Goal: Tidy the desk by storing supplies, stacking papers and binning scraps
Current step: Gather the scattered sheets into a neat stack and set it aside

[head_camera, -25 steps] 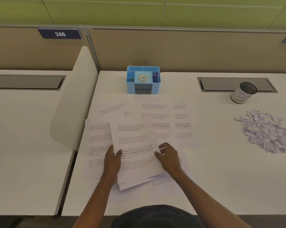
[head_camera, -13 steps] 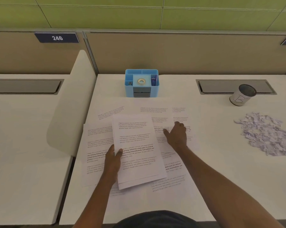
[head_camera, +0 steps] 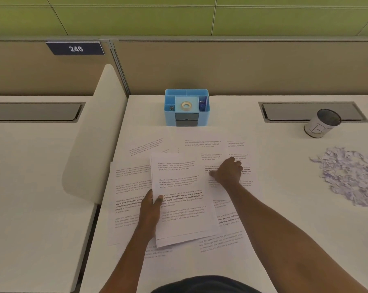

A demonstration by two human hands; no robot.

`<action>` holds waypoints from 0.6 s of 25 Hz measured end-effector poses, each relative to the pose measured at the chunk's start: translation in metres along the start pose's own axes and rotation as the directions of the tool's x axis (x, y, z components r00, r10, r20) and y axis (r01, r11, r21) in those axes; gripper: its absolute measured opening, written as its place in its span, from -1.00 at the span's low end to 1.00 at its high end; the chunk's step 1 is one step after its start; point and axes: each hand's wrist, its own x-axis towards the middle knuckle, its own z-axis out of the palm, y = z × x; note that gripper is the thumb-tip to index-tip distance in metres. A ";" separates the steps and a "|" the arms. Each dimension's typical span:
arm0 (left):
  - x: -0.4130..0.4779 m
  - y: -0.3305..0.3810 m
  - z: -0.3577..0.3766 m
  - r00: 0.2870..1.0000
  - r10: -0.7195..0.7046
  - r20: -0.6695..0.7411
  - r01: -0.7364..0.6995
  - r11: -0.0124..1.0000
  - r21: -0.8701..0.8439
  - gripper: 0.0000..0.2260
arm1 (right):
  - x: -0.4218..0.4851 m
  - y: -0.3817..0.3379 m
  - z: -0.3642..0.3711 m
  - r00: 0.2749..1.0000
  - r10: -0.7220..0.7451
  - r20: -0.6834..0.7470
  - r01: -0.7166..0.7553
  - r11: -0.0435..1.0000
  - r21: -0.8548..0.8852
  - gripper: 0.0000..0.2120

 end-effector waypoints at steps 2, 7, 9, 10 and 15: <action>0.003 -0.002 0.000 1.000 -0.005 0.008 0.005 1.000 -0.007 -0.67 | 0.001 -0.002 0.000 0.999 0.025 0.022 -0.026 0.999 0.026 -0.12; 0.006 -0.002 -0.002 1.000 -0.025 0.014 0.025 1.000 -0.002 -0.68 | -0.008 -0.008 -0.003 0.998 0.038 0.058 -0.050 0.977 0.208 -0.33; 0.005 -0.002 -0.002 0.999 -0.035 0.017 0.035 0.999 0.002 -0.67 | -0.014 -0.009 -0.012 0.998 0.017 0.054 -0.035 0.930 0.365 -0.46; 0.006 -0.003 -0.003 0.999 -0.036 0.017 0.036 0.999 0.001 -0.67 | -0.017 -0.009 -0.018 0.999 0.005 0.039 -0.020 0.909 0.416 -0.54; 0.005 -0.003 -0.004 0.999 -0.039 0.027 0.039 0.999 0.003 -0.67 | -0.035 -0.009 -0.071 0.976 -0.117 -0.186 0.167 0.944 0.285 -0.72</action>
